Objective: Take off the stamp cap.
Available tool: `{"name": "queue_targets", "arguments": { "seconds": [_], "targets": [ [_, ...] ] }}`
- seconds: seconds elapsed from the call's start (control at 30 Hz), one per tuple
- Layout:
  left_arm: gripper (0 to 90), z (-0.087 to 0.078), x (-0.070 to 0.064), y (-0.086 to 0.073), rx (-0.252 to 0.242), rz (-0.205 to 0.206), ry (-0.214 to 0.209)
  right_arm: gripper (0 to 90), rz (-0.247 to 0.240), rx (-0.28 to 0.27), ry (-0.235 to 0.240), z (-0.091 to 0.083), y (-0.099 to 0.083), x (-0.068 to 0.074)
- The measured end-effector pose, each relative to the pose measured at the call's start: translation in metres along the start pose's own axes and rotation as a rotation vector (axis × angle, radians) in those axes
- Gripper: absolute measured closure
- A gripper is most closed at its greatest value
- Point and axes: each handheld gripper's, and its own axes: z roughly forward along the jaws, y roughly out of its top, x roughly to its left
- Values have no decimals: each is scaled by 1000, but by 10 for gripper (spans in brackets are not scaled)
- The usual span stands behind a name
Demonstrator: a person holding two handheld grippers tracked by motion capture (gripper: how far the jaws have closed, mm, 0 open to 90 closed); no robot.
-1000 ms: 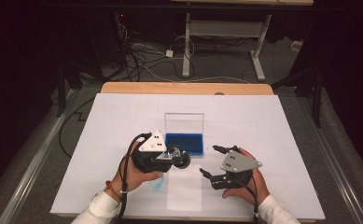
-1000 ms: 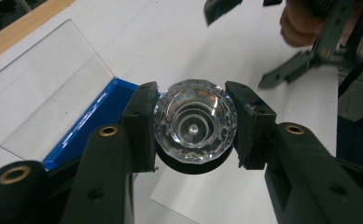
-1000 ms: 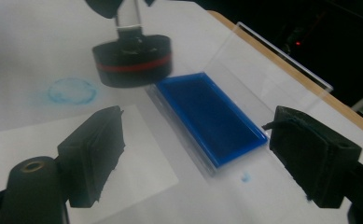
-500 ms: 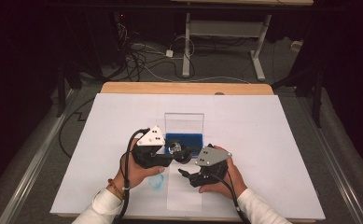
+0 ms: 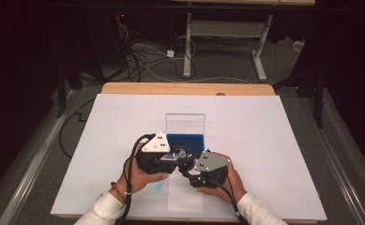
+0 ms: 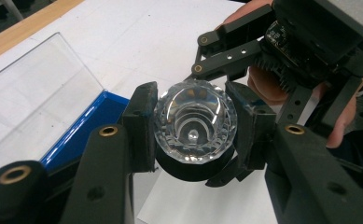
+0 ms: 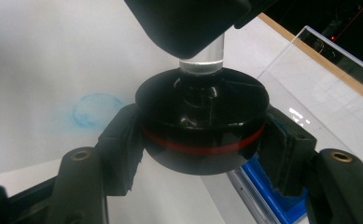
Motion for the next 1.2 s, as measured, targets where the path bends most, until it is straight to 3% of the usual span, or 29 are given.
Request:
{"name": "queue_targets", "arguments": {
  "seconds": [0.3, 0.6, 0.8, 1.2],
  "targets": [
    [552, 1, -1, -2, 10, 1, -18, 390, 1, 37, 30, -2, 1, 1],
    [552, 2, 1, -2, 11, -16, -54, 392, -31, 70, 32, -6, 2, 3],
    [553, 0, 7, -5, -11, -32, -91, 393, -19, 61, 43, -8, 2, 2],
    [554, -1, -5, -3, -13, 29, -29, 391, 36, 58, 69, -8, 3, 1]
  ]
}}
